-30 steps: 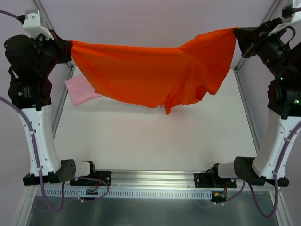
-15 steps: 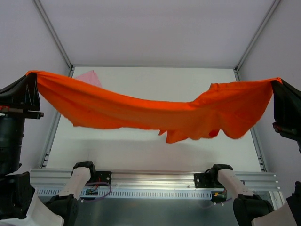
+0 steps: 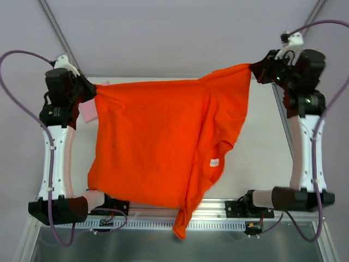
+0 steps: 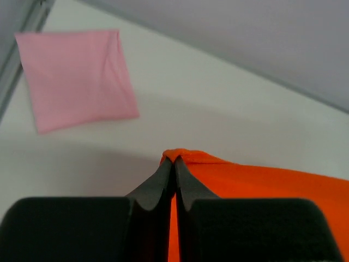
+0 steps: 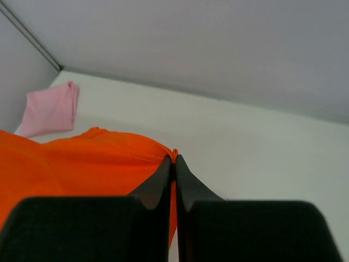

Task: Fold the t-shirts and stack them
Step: Flatten out the tshirt

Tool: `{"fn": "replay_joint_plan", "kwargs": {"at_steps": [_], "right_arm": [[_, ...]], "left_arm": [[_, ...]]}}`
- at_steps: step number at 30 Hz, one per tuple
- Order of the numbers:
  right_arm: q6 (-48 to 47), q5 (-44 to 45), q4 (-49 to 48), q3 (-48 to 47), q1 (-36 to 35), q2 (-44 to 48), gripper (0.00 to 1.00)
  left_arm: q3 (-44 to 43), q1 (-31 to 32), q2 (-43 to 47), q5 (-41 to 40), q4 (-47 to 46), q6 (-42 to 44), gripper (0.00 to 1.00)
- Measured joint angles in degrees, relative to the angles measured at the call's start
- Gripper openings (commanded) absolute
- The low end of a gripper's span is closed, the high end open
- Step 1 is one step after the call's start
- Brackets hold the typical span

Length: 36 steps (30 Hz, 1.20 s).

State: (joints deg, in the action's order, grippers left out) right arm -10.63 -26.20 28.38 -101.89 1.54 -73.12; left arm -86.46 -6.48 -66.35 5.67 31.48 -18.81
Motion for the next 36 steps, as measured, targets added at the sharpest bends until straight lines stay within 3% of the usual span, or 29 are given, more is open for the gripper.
{"fn": "replay_joint_plan", "kwargs": {"at_steps": [4, 8, 14, 20, 26, 36], "right_arm": [[1.2, -0.6, -2.8, 7.1, 0.0, -11.3, 0.01], [1.9, -1.9, -4.7, 6.8, 0.0, -20.6, 0.01], [3.2, -3.2, -6.8, -7.2, -0.2, -36.4, 0.01], [2.0, -2.8, -4.5, -24.2, -1.7, -41.2, 0.01], [-3.4, -1.0, -4.5, -28.5, -1.8, -30.7, 0.01], [-12.4, 0.6, -4.9, -17.4, -1.8, 7.0, 0.01]], "left_arm": [[12.1, 0.0, -2.0, -0.3, -5.0, -1.4, 0.00], [16.0, 0.0, -4.3, -0.7, -12.2, -2.2, 0.00], [13.7, 0.0, -15.9, -1.7, -20.1, -2.7, 0.00], [8.8, 0.2, -19.7, 0.2, -22.7, -2.1, 0.00], [8.4, 3.2, -10.8, 0.8, -25.2, 1.9, 0.00], [1.8, 4.6, 12.7, 1.8, -24.8, 8.0, 0.00]]}}
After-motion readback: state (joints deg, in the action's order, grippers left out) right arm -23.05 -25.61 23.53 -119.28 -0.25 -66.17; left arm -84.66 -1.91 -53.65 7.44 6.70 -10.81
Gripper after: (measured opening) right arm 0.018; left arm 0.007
